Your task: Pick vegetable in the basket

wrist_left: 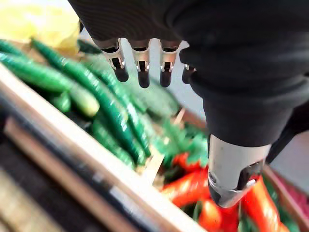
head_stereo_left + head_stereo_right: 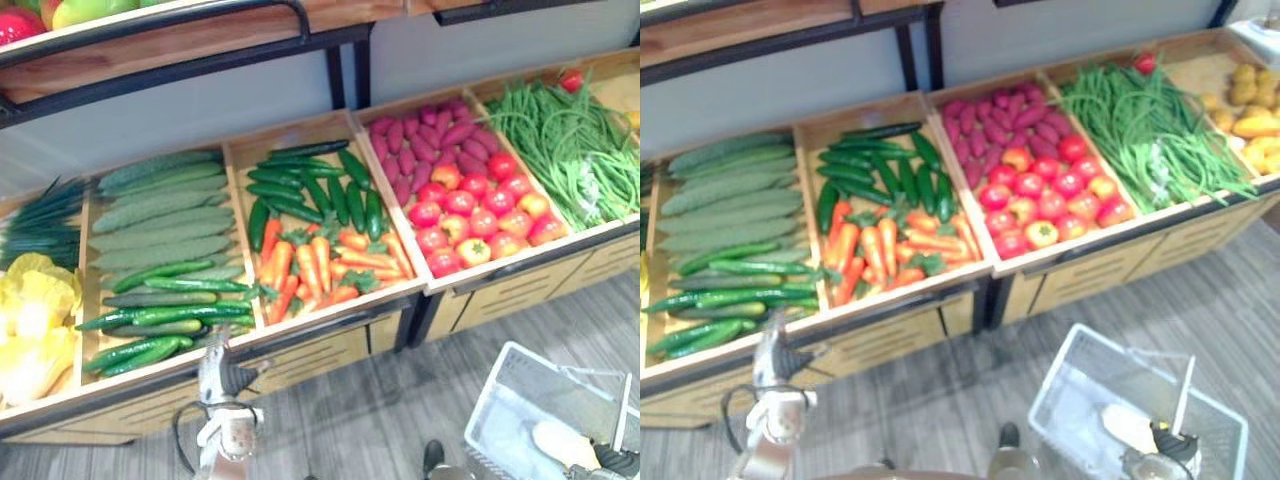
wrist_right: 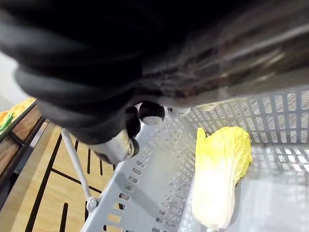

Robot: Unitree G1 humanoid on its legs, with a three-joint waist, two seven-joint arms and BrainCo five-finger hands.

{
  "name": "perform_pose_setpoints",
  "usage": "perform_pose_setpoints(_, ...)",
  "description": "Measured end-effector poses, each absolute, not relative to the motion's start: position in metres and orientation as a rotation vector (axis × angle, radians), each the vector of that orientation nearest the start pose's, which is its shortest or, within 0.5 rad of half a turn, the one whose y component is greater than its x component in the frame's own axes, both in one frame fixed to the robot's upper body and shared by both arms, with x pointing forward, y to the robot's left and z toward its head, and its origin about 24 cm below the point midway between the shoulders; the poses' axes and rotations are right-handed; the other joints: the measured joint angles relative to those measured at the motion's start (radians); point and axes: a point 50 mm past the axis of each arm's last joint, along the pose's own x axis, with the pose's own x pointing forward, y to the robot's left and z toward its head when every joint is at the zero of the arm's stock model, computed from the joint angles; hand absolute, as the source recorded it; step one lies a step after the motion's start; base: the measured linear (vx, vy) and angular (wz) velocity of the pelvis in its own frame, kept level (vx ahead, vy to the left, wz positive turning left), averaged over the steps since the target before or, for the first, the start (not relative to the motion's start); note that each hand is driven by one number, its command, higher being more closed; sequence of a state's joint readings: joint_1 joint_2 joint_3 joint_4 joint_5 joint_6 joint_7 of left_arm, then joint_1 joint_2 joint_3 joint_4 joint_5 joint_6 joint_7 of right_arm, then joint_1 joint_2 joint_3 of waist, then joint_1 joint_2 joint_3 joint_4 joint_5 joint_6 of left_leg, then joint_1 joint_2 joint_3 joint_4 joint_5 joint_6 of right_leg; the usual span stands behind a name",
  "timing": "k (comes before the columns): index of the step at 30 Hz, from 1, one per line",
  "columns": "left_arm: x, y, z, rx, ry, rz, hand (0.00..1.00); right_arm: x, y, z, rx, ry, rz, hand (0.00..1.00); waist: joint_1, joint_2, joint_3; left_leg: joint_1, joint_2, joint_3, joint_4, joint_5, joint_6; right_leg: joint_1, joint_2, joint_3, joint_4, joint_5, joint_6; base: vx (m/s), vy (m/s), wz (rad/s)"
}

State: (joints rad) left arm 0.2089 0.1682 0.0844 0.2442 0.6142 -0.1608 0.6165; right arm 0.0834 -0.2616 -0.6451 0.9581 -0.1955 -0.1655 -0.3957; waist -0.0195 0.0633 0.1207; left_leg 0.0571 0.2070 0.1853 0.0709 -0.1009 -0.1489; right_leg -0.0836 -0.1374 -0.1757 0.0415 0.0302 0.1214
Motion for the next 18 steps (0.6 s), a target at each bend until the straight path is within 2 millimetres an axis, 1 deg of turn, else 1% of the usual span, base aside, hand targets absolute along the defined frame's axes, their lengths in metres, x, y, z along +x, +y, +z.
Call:
perform_pose_setpoints(1,0.185,0.232,-0.005,0.824,0.014,0.558,0.00,0.081,-0.349,-0.097,-0.343,0.802,-0.997,1.00,-0.001,0.013,-0.009,-0.003,-0.008,0.001,-0.002,-0.039,-0.002,0.000,-0.006,0.008,-0.026,0.023,0.012,-0.06,0.232,-0.15)
perform_pose_setpoints(2,0.185,0.232,0.001,0.823,-0.017,0.577,0.00,0.080,-0.350,-0.097,-0.345,0.807,-0.996,1.00,-0.001,0.013,-0.009,-0.005,-0.014,0.004,-0.004,-0.052,-0.005,0.001,-0.011,0.015,-0.043,0.038,0.018,-0.07,0.225,-0.28)
perform_pose_setpoints(3,0.185,0.237,0.012,0.834,-0.063,0.621,0.00,0.080,-0.347,-0.100,-0.348,0.822,-0.978,1.00,0.005,-0.003,-0.011,-0.009,-0.040,0.023,0.002,-0.057,0.005,0.001,-0.032,0.031,-0.075,0.066,0.018,-0.07,0.183,-0.28)
perform_pose_setpoints(4,0.185,0.242,0.020,0.844,-0.095,0.658,0.00,0.080,-0.345,-0.102,-0.351,0.832,-0.960,1.00,0.004,-0.013,-0.016,-0.016,-0.059,0.029,0.004,-0.063,0.015,0.001,-0.054,0.041,-0.097,0.082,0.032,-0.07,0.160,-0.24)
perform_pose_setpoints(5,0.185,0.244,0.024,0.848,-0.110,0.673,0.00,0.079,-0.344,-0.102,-0.353,0.839,-0.954,1.00,0.003,-0.016,-0.017,-0.018,-0.068,0.032,0.005,-0.065,0.019,0.001,-0.062,0.045,-0.104,0.087,0.037,-0.04,0.120,-0.12)
perform_pose_setpoints(7,0.186,0.249,0.037,0.861,-0.167,0.704,0.00,0.076,-0.341,-0.105,-0.368,0.869,-0.928,1.00,-0.003,-0.015,-0.020,-0.018,-0.090,0.042,0.006,-0.070,0.027,0.001,-0.082,0.054,-0.118,0.095,0.048,-0.01,0.085,-0.08)
perform_pose_setpoints(9,0.190,0.249,0.044,0.867,-0.198,0.701,0.00,0.076,-0.342,-0.105,-0.371,0.873,-0.924,1.00,-0.007,-0.014,-0.022,-0.018,-0.095,0.045,0.006,-0.071,0.029,0.000,-0.082,0.055,-0.124,0.096,0.050,0.04,0.030,-0.05)
perform_pose_setpoints(12,0.202,0.247,0.049,0.848,-0.212,0.668,0.00,0.080,-0.342,-0.105,-0.377,0.868,-0.906,1.00,-0.009,-0.009,-0.028,-0.018,-0.089,0.047,0.003,-0.072,0.028,-0.001,-0.071,0.054,-0.135,0.104,0.048,0.07,-0.016,-0.03)
perform_pose_setpoints(13,0.210,0.245,0.051,0.842,-0.213,0.646,0.00,0.082,-0.341,-0.104,-0.386,0.866,-0.883,1.00,-0.009,-0.006,-0.030,-0.017,-0.085,0.047,0.003,-0.071,0.028,-0.001,-0.068,0.051,-0.137,0.105,0.048,0.05,-0.033,0.02)
perform_pose_setpoints(14,0.218,0.244,0.051,0.808,-0.202,0.619,0.00,0.086,-0.344,-0.102,-0.393,0.856,-0.864,1.00,-0.010,-0.005,-0.030,-0.016,-0.083,0.046,0.003,-0.071,0.028,-0.001,-0.067,0.049,-0.138,0.105,0.047,0.06,-0.036,0.01)
perform_pose_setpoints(17,0.233,0.246,0.045,0.705,-0.123,0.589,0.00,0.097,-0.349,-0.093,-0.407,0.804,-0.852,1.00,-0.018,-0.004,-0.031,-0.016,-0.084,0.047,0.003,-0.072,0.028,-0.001,-0.067,0.049,-0.141,0.106,0.046,0.01,-0.010,0.00)
perform_pose_setpoints(18,0.235,0.248,0.043,0.682,-0.100,0.585,0.00,0.099,-0.349,-0.091,-0.411,0.797,-0.851,1.00,-0.021,-0.004,-0.031,-0.016,-0.085,0.047,0.003,-0.072,0.028,-0.001,-0.068,0.049,-0.141,0.106,0.046,0.00,0.000,0.00)
